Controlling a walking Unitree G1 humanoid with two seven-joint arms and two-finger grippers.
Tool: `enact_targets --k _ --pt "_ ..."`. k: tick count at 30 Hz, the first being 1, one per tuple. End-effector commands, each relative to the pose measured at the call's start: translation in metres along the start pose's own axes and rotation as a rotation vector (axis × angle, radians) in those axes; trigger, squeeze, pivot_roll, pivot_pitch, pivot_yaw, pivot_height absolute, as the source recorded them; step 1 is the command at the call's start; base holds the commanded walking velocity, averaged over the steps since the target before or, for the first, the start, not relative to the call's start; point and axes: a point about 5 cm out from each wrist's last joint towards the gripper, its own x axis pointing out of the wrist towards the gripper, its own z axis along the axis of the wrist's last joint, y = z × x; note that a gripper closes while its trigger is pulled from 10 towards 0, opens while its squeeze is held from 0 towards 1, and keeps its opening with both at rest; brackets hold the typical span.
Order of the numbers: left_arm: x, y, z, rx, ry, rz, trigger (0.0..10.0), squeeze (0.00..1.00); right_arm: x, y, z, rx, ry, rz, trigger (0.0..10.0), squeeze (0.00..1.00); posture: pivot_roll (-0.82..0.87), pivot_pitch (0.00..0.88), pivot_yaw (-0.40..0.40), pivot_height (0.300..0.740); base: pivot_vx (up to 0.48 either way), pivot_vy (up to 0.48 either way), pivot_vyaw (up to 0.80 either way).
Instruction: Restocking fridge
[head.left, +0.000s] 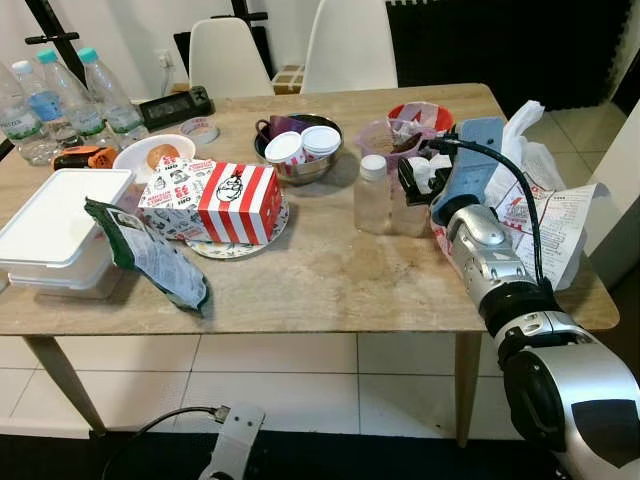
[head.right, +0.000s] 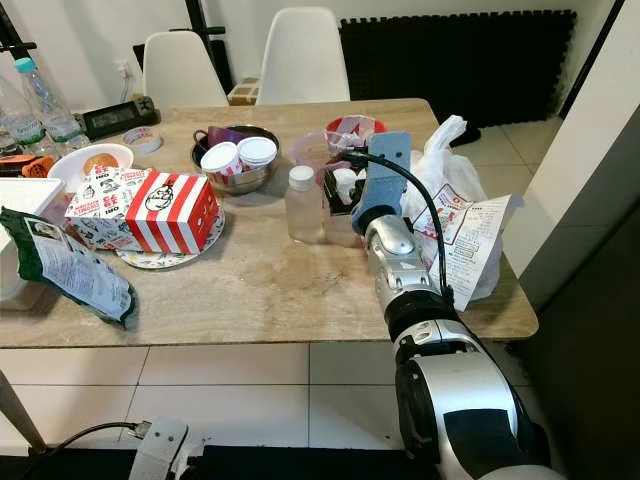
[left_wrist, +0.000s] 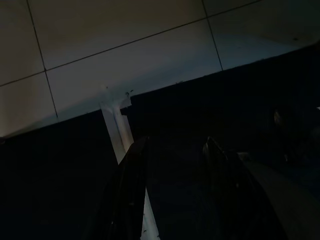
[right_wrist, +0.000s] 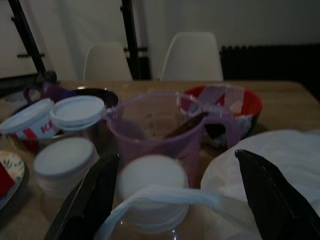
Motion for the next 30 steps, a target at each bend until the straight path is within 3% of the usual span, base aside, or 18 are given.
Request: enact_targets --k 1,24,25,26,27,30 --pt "-0.0041 0.0064 -0.0074 -0.006 0.029 0.013 10.0 0.0 0.0003 0.0049 -0.0065 0.002 0.042 0.018 10.0 0.0 0.02 0.227 0.05 0.726 0.0 0.0 0.0" --pt "-0.0022 0.0029 -0.004 0.005 0.035 -0.002 10.0 0.0 0.002 0.0013 -0.0049 -0.062 0.114 0.076 10.0 0.0 0.01 0.214 0.045 0.726 0.0 0.0 0.0" --pt "-0.0021 0.0027 -0.0039 0.006 0.036 -0.003 10.0 0.0 0.0019 0.0016 -0.0052 -0.059 0.118 0.085 8.7 0.0 0.01 0.214 0.045 0.726 0.0 0.0 0.0" --pt "-0.0019 0.0024 -0.0037 0.006 0.036 -0.003 10.0 0.0 0.0018 0.0016 -0.0057 -0.053 0.123 0.092 4.7 0.0 0.01 0.212 0.044 0.726 0.0 0.0 0.0" --pt "-0.0018 0.0022 -0.0034 0.005 0.036 -0.004 10.0 0.0 0.0017 0.0016 -0.0061 -0.048 0.129 0.099 3.9 0.0 0.01 0.212 0.044 0.726 0.0 0.0 0.0" --pt "-0.0012 0.0014 -0.0028 0.004 0.036 -0.005 10.0 0.0 0.0014 0.0011 -0.0071 -0.053 0.141 0.113 3.6 0.0 0.0 0.21 0.043 0.726 0.0 0.0 0.0"
